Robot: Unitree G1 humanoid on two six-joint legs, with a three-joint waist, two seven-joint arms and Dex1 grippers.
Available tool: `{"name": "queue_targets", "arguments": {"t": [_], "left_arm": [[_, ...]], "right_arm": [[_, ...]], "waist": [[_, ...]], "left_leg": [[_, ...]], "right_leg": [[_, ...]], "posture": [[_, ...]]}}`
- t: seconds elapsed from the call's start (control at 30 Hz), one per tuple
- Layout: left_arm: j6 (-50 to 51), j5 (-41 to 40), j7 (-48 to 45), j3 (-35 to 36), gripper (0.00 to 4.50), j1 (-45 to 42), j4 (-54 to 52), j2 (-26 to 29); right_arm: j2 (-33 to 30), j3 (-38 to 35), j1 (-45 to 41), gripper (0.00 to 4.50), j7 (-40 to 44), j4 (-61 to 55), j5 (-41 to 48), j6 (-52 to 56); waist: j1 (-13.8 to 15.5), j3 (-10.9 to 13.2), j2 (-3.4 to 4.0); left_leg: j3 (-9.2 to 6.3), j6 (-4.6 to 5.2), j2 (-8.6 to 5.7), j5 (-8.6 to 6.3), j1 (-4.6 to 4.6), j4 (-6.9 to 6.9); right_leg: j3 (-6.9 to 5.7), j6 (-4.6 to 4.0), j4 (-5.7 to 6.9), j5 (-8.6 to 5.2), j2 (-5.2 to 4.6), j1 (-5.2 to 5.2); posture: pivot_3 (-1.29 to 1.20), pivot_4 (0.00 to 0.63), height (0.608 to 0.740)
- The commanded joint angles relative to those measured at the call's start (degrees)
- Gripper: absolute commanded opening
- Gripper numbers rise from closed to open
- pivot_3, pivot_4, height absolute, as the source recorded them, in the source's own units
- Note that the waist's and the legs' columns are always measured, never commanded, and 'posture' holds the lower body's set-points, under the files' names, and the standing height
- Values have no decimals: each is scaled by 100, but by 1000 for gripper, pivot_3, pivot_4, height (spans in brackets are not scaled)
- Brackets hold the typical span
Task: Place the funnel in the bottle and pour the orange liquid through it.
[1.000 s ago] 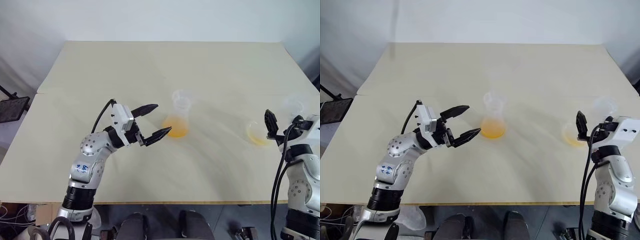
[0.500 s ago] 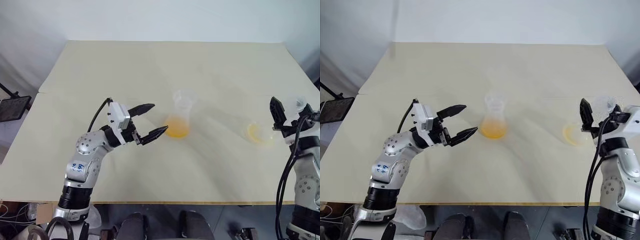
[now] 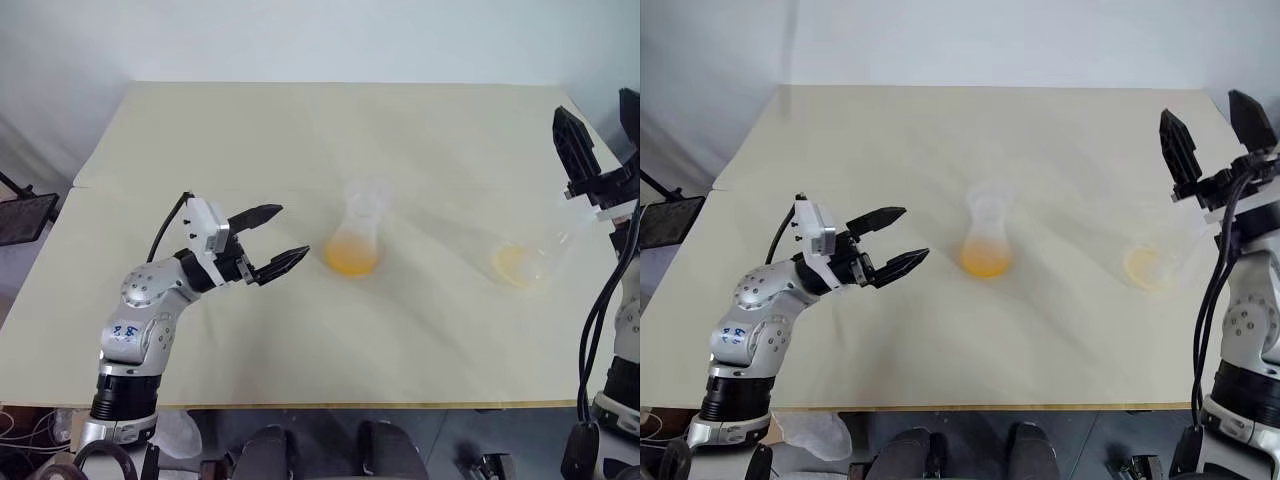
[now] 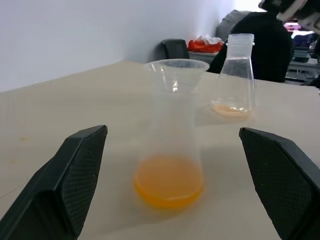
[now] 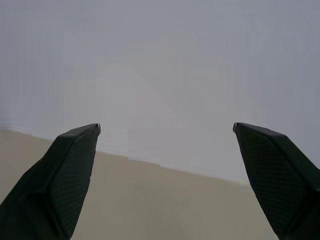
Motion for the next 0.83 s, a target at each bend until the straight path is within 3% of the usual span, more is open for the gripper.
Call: {"name": "queue_targets", "arguments": {"t": [0.03, 0.17, 0.3, 0.37, 0.47, 0.6, 0.83], "left_arm": [[67, -137, -62, 193, 4500, 176, -213, 189], [178, -175, -117, 349, 4500, 455, -360, 461], [155, -178, -230, 594, 4500, 843, -459, 718], [107, -136, -267, 666, 4500, 1014, -483, 805], [-99, 2, -335, 765, 4500, 1449, -510, 890], [-294, 131, -328, 855, 4500, 1961, -598, 939], [-438, 179, -226, 973, 4500, 2493, -866, 963]], "right_arm": [[-231, 189, -300, 4471, 452, -118, 215, 61], [-380, 477, -97, 4471, 1336, -438, 691, 417], [-630, 767, 862, 4471, 2328, -1007, 1124, 879], [-708, 876, 1310, 4471, 2624, -1195, 1086, 906], [-699, 1122, 2245, 4471, 3338, -1036, 353, 103], [-575, 1083, 2802, 4471, 3602, -598, 12, -432], [-459, 943, 2619, 4471, 3521, -167, -51, -752]], "waist": [[5, 0, 0], [15, 1, -2], [58, 5, -8], [73, 5, -8], [90, 5, -8], [125, 5, -15], [97, 5, -15]], "left_leg": [[0, 0, 0, 0, 0, 0], [-5, 0, 6, 0, -4, 0], [-8, 3, 8, -2, -7, -2], [-9, 5, 8, -3, -6, -2], [-4, 5, 5, -3, -3, 0], [0, 2, 1, -6, 1, -3], [7, 2, 13, -4, 10, 2]], "right_leg": [[0, 0, 0, 0, 0, 0], [-7, 0, 0, 0, -2, 0], [-14, 0, -1, 0, -8, 2], [-13, 0, -4, 0, -10, 4], [-6, 0, -6, 0, -10, 4], [-6, 0, -13, 0, -6, 7], [5, 0, -9, 0, -6, 8]], "posture": [[0, 150, 740], [0, 150, 740], [0, 150, 740], [0, 150, 740], [0, 150, 740], [0, 150, 740], [0, 150, 740]]}}
